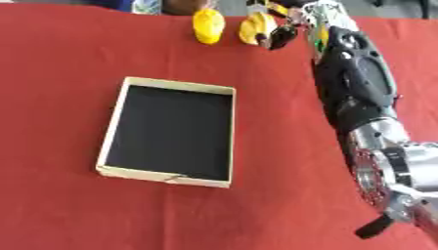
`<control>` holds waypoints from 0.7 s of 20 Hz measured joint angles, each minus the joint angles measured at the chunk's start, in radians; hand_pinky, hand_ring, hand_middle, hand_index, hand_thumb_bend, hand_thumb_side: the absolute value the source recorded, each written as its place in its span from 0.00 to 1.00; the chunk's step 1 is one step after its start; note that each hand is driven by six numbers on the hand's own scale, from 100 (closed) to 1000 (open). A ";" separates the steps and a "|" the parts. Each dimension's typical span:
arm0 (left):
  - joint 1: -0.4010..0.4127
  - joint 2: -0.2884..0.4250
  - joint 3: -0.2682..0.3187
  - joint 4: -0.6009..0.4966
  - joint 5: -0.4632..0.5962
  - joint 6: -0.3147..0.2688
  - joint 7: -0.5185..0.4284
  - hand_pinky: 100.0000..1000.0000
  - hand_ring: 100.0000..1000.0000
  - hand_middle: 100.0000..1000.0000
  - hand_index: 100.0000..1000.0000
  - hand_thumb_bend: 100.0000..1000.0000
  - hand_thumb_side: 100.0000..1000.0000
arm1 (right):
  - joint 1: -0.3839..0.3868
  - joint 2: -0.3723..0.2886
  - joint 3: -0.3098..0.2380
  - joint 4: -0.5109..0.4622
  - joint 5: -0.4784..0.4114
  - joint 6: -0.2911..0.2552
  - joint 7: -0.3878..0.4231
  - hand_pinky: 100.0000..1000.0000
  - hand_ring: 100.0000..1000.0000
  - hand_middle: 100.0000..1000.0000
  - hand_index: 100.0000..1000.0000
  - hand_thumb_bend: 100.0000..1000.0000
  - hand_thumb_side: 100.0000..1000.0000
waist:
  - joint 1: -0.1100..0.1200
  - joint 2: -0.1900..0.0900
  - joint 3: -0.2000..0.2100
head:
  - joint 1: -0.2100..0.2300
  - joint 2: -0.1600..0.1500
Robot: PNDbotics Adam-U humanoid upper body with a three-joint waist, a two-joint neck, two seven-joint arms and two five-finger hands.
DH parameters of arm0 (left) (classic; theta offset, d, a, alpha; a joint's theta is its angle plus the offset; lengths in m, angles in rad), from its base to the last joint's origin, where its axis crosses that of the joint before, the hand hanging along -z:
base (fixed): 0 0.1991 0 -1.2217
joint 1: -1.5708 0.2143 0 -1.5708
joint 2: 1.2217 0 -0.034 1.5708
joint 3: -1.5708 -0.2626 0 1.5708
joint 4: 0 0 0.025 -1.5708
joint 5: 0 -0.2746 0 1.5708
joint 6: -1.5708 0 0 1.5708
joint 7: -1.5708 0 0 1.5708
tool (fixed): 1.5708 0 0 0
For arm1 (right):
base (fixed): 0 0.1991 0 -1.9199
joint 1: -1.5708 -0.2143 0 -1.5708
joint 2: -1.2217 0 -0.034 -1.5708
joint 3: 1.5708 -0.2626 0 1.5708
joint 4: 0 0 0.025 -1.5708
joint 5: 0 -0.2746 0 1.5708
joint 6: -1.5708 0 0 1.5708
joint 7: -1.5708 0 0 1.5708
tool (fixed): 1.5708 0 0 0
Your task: Pick up objects on the table and place them in the box.
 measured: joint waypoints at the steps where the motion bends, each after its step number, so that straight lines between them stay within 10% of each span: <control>1: 0.000 0.000 0.000 0.000 0.000 0.001 -0.001 0.82 0.83 0.65 0.80 0.00 0.67 | 0.000 -0.001 0.000 0.000 0.006 0.008 -0.003 0.90 1.00 0.90 0.95 0.13 0.00 | -0.001 0.002 0.000 | -0.001 0.000; 9: -0.001 -0.002 0.000 0.000 0.000 0.002 -0.003 0.82 0.82 0.65 0.79 0.00 0.67 | 0.002 -0.003 0.001 0.010 0.087 0.052 -0.043 0.86 0.95 0.78 0.90 0.18 0.02 | -0.003 0.011 0.013 | -0.009 -0.007; 14: -0.001 -0.010 0.000 0.000 0.001 0.003 -0.004 0.82 0.83 0.65 0.79 0.00 0.67 | 0.005 -0.002 0.001 0.015 0.115 0.077 -0.091 0.81 0.87 0.61 0.78 0.00 0.00 | -0.008 0.014 0.022 | -0.014 -0.024</control>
